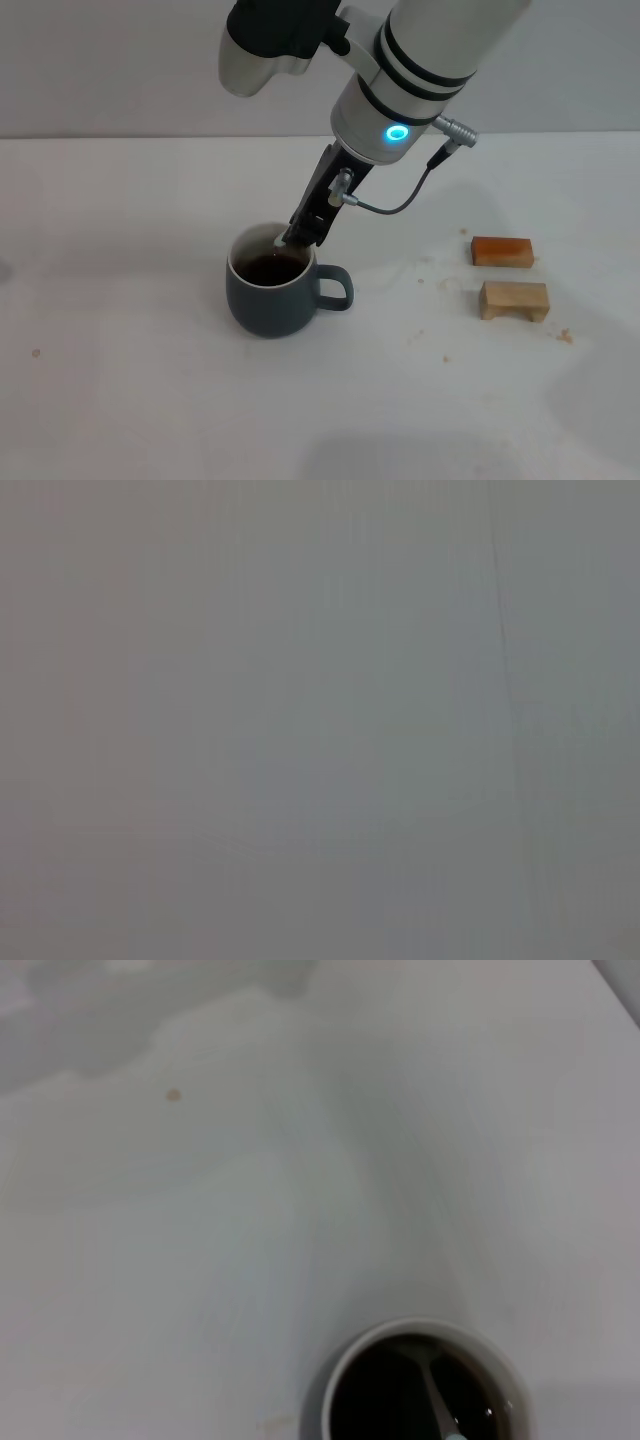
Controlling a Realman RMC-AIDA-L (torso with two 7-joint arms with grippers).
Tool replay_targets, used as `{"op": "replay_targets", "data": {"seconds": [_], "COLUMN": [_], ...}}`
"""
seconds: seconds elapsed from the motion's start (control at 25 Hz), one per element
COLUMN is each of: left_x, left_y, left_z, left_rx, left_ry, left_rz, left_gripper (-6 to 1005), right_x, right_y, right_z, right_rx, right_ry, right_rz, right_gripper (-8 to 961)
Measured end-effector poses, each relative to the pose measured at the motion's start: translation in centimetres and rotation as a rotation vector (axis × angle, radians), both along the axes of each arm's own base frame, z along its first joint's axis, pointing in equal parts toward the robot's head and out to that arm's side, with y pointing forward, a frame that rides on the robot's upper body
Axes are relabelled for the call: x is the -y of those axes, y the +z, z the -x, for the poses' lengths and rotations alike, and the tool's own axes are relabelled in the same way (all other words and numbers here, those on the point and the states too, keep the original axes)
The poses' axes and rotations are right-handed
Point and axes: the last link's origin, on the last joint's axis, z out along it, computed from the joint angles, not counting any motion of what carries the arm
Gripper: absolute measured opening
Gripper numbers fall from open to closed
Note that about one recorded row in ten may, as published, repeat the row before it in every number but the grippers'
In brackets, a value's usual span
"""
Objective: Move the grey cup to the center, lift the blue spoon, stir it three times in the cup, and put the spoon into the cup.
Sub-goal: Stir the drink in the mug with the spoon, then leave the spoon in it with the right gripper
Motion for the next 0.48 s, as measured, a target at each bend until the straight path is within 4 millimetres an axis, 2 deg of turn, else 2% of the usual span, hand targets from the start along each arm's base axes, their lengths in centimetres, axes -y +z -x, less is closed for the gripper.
{"op": "replay_targets", "data": {"seconds": [0.48], "left_x": [0.32], "left_y": [0.12], "left_z": [0.01], "left_rx": [0.009], "left_ry": [-0.009], "left_rz": [-0.011], "left_gripper": [-2], "right_x": [0.37], "right_y": [0.32], "right_z": [-0.77], "right_rx": [0.062], "right_ry": [-0.022], "right_rz": [0.013], "right_gripper": [160]}}
